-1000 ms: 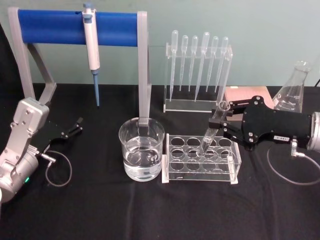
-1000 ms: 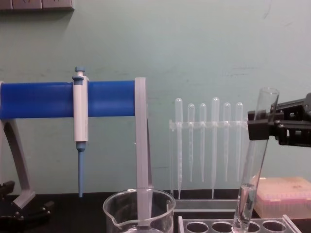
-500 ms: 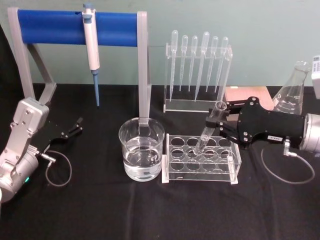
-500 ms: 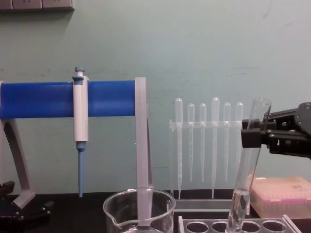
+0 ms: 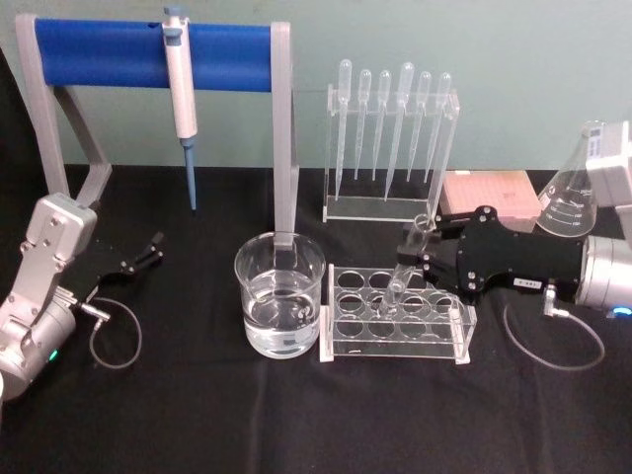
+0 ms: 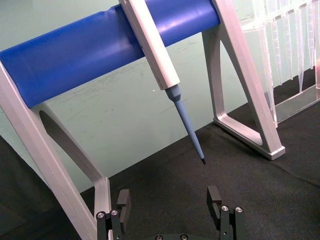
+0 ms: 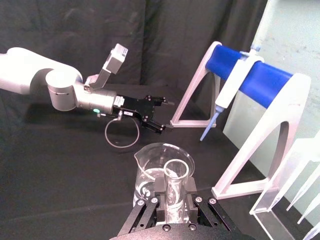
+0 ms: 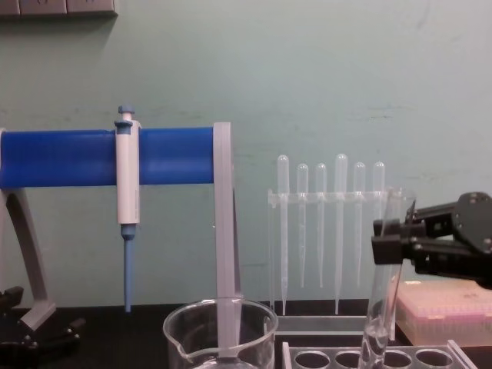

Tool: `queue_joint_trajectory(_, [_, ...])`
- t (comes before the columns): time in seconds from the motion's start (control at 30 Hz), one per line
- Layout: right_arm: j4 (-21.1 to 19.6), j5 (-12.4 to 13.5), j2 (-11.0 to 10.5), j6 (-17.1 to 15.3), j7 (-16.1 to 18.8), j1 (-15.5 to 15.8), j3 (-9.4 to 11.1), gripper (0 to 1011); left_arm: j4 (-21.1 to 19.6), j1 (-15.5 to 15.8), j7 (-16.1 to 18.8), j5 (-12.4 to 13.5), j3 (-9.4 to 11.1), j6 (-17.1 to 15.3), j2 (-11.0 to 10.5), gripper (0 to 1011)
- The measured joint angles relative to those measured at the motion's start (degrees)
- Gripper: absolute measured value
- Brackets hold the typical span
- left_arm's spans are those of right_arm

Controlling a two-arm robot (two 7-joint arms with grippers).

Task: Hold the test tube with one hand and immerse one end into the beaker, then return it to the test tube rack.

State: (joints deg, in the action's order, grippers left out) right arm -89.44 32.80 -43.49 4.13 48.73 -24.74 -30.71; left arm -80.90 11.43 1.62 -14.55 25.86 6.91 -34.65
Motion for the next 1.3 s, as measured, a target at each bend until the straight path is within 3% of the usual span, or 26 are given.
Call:
queue_joint_trajectory(0.47, [4.08,-0.86,1.99,1.27,1.16,-0.23,-0.99,241,0.00,0.00,0.00,0.00,0.00,0.00,0.00,1000])
queue_joint_trajectory(1.3, [6.12,-2.23,3.10,1.53,1.38,-0.47,-1.90,246,0.00,0.00,0.00,0.00,0.00,0.00,0.00,1000])
